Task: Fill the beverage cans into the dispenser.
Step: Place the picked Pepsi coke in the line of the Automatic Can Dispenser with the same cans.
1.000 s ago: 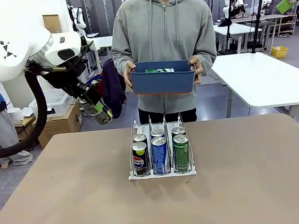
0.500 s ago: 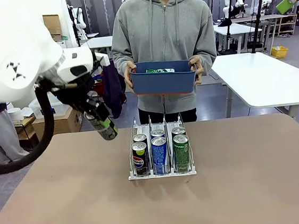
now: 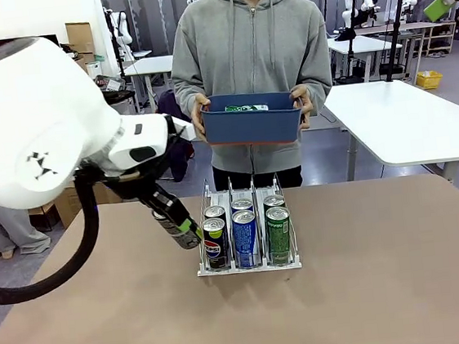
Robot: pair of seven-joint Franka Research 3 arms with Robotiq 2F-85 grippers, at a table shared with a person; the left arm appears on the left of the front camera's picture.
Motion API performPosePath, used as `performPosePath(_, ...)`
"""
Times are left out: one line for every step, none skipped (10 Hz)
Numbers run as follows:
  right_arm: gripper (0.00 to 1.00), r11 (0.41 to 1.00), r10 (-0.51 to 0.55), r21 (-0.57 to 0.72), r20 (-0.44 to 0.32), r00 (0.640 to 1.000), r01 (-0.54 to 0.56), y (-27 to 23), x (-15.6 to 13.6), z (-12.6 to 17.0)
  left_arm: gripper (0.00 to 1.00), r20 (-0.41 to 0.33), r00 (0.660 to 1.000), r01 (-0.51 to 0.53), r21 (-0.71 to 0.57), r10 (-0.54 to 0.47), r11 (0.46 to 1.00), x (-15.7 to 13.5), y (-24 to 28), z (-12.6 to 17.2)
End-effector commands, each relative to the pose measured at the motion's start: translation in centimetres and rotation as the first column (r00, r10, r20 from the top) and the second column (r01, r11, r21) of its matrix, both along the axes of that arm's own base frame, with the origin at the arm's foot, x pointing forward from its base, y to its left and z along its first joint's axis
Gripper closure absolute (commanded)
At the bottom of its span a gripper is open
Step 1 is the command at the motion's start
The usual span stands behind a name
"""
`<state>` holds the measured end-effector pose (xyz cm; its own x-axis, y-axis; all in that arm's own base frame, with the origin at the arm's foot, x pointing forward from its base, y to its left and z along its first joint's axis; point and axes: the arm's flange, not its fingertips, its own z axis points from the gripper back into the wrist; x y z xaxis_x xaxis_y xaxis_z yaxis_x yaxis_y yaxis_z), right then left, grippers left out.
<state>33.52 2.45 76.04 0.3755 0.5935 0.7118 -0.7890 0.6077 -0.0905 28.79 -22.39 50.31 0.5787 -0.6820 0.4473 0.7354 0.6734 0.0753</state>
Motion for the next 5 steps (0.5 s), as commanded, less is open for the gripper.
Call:
performPosePath(0.0,1.0,0.0,0.0,0.0,1.0,0.0,0.0,0.1,0.0,0.42,0.015,0.998,0.069,-0.022,-0.069,0.997,0.4,-0.3,-3.2)
performPosePath(0.0,1.0,0.0,0.0,0.0,1.0,0.0,0.0,0.1,0.0,0.42,-0.007,0.995,0.1,-0.015,-0.101,0.995,0.9,-1.0,-4.3)
performPosePath(0.0,1.0,0.0,0.0,0.0,1.0,0.0,0.0,0.1,0.0,0.42,-0.024,0.993,0.113,0.011,-0.113,0.993,1.5,-1.6,-5.2)
performPosePath(0.0,1.0,0.0,0.0,0.0,1.0,0.0,0.0,0.1,0.0,0.42,-0.052,0.991,0.124,0.023,-0.122,0.992,2.1,-2.0,-5.9)
performPosePath(0.0,1.0,0.0,0.0,0.0,1.0,0.0,0.0,0.1,0.0,0.42,-0.04,0.991,0.128,0.039,-0.127,0.991,2.1,-1.7,-5.2)
